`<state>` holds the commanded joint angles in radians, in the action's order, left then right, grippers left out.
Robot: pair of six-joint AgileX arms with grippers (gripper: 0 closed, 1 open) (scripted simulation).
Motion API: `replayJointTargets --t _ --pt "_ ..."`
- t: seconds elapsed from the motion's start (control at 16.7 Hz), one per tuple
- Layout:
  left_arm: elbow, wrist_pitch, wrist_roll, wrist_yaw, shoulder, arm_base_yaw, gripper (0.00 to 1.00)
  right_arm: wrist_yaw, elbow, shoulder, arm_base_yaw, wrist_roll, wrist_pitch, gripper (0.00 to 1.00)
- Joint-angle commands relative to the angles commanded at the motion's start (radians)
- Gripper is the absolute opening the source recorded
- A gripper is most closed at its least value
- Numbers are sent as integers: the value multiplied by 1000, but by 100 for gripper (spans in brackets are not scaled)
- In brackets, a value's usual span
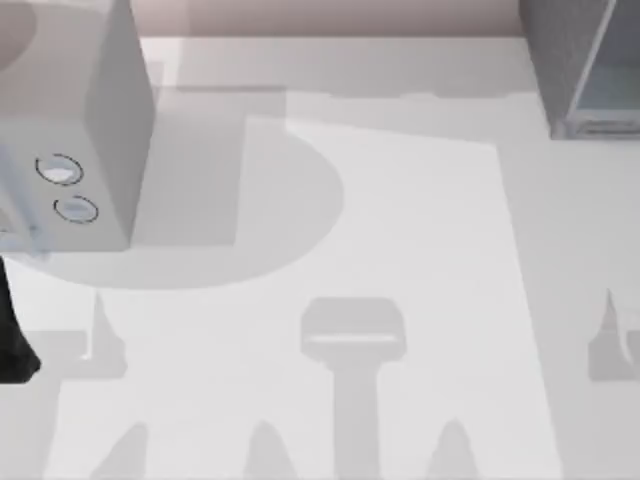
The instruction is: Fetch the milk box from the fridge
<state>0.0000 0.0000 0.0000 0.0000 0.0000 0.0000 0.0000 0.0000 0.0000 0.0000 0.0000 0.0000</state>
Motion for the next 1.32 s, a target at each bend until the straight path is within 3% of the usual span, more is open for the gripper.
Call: replayJointTargets --t 0.24,0.42,1.32 --pt "0 0 0 0 0 0 100 -13 6 31 -12 0 32 100" --pt "0 0 0 0 0 0 100 -59 29 156 -57 0 159 100" --pt "0 0 0 0 0 0 100 -432 143 1519 -448 17 1346 100"
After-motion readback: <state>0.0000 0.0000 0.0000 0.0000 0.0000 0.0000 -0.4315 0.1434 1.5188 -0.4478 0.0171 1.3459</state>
